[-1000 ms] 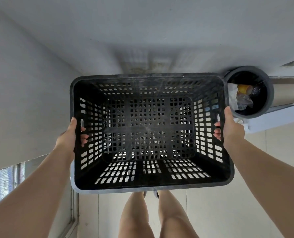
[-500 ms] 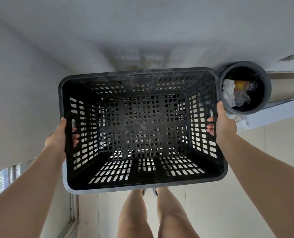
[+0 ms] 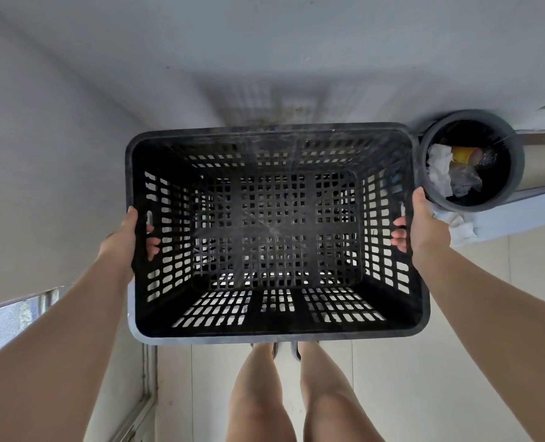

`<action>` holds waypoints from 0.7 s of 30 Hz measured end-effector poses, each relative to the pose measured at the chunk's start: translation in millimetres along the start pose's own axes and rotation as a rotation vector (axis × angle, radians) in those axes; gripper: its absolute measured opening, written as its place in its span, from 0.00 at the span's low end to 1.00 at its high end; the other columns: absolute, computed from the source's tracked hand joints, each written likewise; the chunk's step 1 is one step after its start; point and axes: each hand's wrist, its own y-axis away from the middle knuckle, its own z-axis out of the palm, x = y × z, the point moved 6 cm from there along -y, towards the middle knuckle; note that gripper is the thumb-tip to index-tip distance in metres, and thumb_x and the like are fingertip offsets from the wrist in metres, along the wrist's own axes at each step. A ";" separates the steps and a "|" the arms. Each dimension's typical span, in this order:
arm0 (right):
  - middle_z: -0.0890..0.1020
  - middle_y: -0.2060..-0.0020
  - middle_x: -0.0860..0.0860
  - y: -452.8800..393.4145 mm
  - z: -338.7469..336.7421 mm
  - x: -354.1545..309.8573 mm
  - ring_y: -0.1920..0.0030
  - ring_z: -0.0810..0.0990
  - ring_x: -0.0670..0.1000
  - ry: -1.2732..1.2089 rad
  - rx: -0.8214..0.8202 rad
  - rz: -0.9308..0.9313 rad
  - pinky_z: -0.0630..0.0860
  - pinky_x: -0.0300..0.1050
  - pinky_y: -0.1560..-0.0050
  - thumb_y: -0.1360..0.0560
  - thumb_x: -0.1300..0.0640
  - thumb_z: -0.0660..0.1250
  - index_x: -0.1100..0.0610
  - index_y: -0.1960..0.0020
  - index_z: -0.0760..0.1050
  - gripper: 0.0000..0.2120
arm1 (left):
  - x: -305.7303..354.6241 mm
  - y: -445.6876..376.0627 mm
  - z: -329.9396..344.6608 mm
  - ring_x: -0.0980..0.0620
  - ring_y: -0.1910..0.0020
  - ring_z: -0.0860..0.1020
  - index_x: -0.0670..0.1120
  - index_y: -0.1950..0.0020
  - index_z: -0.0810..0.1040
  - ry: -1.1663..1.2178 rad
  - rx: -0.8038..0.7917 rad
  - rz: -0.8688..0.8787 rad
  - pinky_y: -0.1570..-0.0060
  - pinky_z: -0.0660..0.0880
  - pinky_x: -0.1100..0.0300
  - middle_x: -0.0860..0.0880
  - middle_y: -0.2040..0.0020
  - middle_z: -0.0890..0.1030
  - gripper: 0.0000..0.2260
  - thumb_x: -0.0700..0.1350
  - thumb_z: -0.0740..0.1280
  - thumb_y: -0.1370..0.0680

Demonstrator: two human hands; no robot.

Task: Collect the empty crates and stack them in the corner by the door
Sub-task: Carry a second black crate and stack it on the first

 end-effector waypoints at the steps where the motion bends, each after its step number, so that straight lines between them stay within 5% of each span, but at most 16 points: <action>1: 0.76 0.71 0.53 0.4 0.1 -0.5 0.72 0.74 0.51 -0.007 -0.013 -0.002 0.72 0.41 0.65 0.25 0.30 0.55 0.60 0.63 0.73 0.32 | 0.6 0.8 0.2 0.50 0.70 0.74 0.45 0.56 0.76 -0.007 -0.004 0.001 0.65 0.74 0.59 0.46 0.64 0.77 0.24 0.65 0.59 0.23; 5: 0.76 0.81 0.50 1.3 -0.4 -0.4 0.73 0.74 0.50 -0.044 -0.030 0.009 0.73 0.41 0.64 0.26 0.29 0.57 0.59 0.63 0.73 0.32 | 1.0 3.6 2.4 0.52 0.73 0.74 0.45 0.57 0.76 -0.004 -0.051 0.009 0.65 0.73 0.60 0.47 0.65 0.76 0.23 0.65 0.58 0.22; 12: 0.75 0.70 0.54 -0.9 -0.7 -0.8 0.73 0.73 0.50 -0.043 0.006 -0.035 0.73 0.41 0.67 0.26 0.30 0.59 0.60 0.63 0.73 0.32 | 4.1 10.2 7.0 0.53 0.71 0.72 0.45 0.59 0.74 0.006 -0.125 0.005 0.64 0.71 0.60 0.47 0.66 0.75 0.23 0.64 0.57 0.21; 21: 0.76 0.68 0.54 -7.8 -0.2 0.7 0.69 0.75 0.51 0.015 -0.060 0.029 0.76 0.46 0.55 0.28 0.26 0.55 0.59 0.60 0.74 0.35 | 4.8 12.5 10.8 0.53 0.70 0.71 0.46 0.60 0.72 -0.022 -0.137 0.028 0.64 0.69 0.61 0.48 0.66 0.74 0.23 0.64 0.55 0.20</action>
